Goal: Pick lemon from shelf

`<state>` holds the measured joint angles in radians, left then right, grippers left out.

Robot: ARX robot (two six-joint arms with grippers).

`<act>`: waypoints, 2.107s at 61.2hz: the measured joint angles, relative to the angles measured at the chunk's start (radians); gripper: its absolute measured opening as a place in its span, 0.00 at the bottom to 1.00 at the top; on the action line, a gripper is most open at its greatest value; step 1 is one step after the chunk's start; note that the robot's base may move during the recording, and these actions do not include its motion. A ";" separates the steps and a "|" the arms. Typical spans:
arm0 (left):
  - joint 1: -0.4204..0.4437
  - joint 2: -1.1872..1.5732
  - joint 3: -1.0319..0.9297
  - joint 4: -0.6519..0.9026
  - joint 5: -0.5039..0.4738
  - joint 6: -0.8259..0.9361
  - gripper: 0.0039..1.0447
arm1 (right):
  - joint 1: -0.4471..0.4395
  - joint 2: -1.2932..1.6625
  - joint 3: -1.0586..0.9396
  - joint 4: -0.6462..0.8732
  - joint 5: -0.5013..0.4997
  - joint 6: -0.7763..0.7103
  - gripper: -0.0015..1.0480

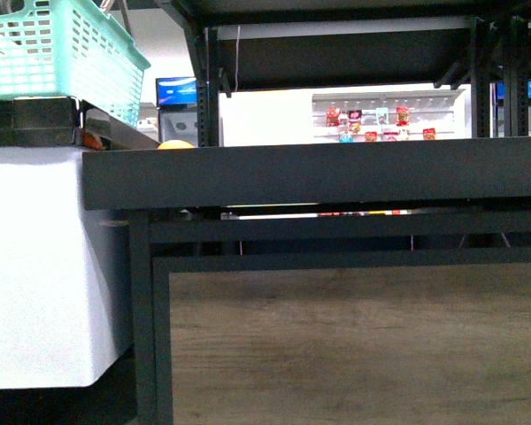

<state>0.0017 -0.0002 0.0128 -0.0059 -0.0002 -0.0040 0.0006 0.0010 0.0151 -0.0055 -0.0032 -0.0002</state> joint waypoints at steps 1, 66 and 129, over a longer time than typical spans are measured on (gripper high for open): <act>0.000 0.000 0.000 0.000 0.000 0.000 0.92 | 0.000 0.000 0.000 0.000 0.000 0.000 0.93; 0.000 0.000 0.000 0.000 0.000 0.000 0.92 | 0.000 0.000 0.000 0.000 0.002 0.000 0.93; 0.000 0.000 0.000 0.000 0.000 0.000 0.92 | 0.000 0.000 0.000 0.000 0.003 0.000 0.93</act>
<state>0.0017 -0.0002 0.0128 -0.0059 -0.0002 -0.0036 0.0006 0.0010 0.0151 -0.0055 -0.0002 -0.0002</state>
